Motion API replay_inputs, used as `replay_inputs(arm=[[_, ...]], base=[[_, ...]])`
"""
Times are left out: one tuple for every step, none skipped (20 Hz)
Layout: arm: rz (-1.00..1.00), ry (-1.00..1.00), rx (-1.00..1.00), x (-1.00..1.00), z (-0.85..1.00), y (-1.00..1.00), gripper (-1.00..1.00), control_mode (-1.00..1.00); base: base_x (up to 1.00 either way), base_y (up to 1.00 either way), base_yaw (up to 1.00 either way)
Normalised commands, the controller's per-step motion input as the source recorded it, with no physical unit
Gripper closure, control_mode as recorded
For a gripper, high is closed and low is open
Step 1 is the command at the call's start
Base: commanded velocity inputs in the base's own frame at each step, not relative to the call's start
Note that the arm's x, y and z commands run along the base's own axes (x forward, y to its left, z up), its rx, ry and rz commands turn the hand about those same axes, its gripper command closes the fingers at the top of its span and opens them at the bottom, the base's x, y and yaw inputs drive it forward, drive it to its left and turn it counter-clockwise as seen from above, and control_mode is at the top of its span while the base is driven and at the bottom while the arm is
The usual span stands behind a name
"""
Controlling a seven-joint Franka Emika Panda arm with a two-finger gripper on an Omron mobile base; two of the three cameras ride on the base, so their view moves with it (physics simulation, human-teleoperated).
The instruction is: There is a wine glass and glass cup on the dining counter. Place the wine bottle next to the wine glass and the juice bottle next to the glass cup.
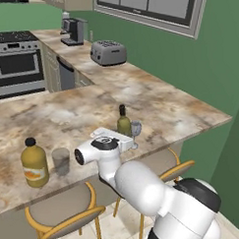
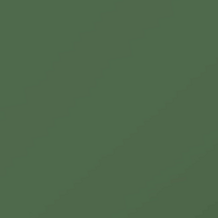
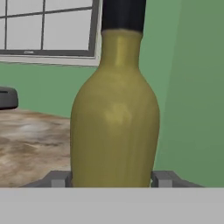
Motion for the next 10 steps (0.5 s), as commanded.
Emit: replay_inputs(arm=[[0.06, 0.0, 0.0, 0.11, -0.13, 0.0, 1.0, -1.0], [0.06, 0.0, 0.01, 0.1, -0.14, 0.0, 1.0, -1.0], [0.05, 0.0, 0.0, 0.08, -0.16, 0.0, 1.0, -1.0], [0.04, 0.0, 0.0, 0.07, -0.17, 0.0, 1.0, -1.0], [0.03, 0.0, 0.0, 0.09, -0.16, 0.0, 1.0, -1.0], [0.03, 0.0, 0.0, 0.09, -0.16, 0.0, 1.0, -1.0], [0.02, 0.0, 0.01, 0.13, -0.15, 0.0, 1.0, -1.0], [0.01, 0.0, 0.01, 0.15, -0.16, 0.0, 1.0, -1.0], [0.01, 0.0, 0.01, 0.16, -0.15, 0.0, 1.0, -1.0], [0.01, 0.0, 0.02, 0.19, -0.15, -0.04, 1.0, -1.0]], base=[[0.0, 0.0, 0.0], [0.0, 0.0, 0.0], [0.0, 0.0, 0.0], [0.0, 0.0, 0.0], [0.0, 0.0, 0.0], [0.0, 0.0, 0.0], [0.0, 0.0, 0.0], [0.0, 0.0, 0.0], [0.0, 0.0, 0.0], [0.0, 0.0, 0.0]])
